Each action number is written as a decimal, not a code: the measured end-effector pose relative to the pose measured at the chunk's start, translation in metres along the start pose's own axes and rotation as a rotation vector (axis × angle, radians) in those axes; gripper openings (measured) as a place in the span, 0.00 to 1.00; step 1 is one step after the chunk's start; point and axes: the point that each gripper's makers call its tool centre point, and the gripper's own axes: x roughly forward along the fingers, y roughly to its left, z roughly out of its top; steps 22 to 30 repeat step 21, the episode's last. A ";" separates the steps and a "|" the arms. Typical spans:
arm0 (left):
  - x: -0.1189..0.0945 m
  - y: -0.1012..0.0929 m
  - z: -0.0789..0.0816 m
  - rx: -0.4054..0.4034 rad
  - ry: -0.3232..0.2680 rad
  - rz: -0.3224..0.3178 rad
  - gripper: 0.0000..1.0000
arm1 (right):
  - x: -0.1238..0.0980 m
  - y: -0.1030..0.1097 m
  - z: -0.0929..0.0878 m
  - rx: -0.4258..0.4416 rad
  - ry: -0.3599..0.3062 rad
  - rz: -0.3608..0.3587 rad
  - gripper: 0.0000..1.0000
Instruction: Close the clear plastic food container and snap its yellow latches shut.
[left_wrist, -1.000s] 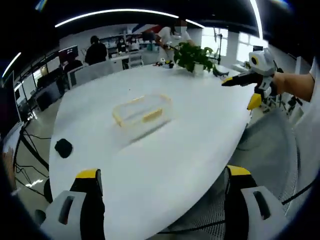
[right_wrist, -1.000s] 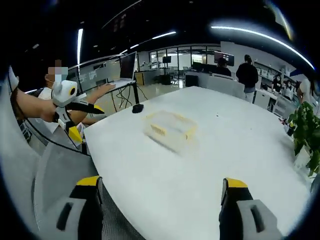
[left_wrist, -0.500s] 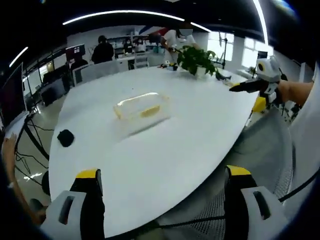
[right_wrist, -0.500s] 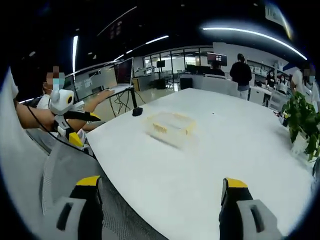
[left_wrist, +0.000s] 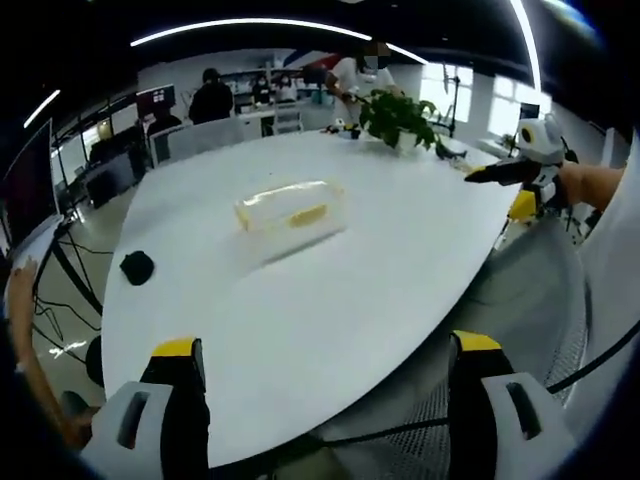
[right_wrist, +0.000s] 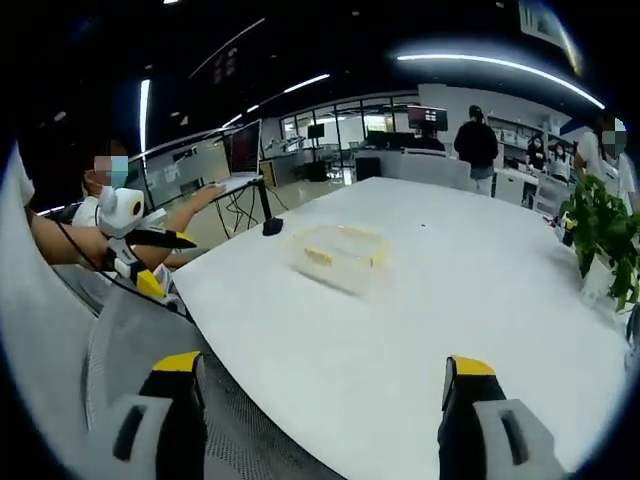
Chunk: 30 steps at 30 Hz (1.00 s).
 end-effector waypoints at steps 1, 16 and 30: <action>0.000 0.000 -0.001 0.001 0.001 -0.001 0.99 | 0.000 0.000 0.000 -0.003 0.001 -0.003 0.99; 0.001 -0.001 0.005 -0.013 -0.012 -0.015 0.99 | -0.005 -0.005 0.001 0.020 -0.012 -0.013 0.99; 0.002 -0.001 0.007 -0.004 -0.014 -0.017 0.98 | -0.004 -0.003 0.001 0.023 -0.012 -0.008 0.99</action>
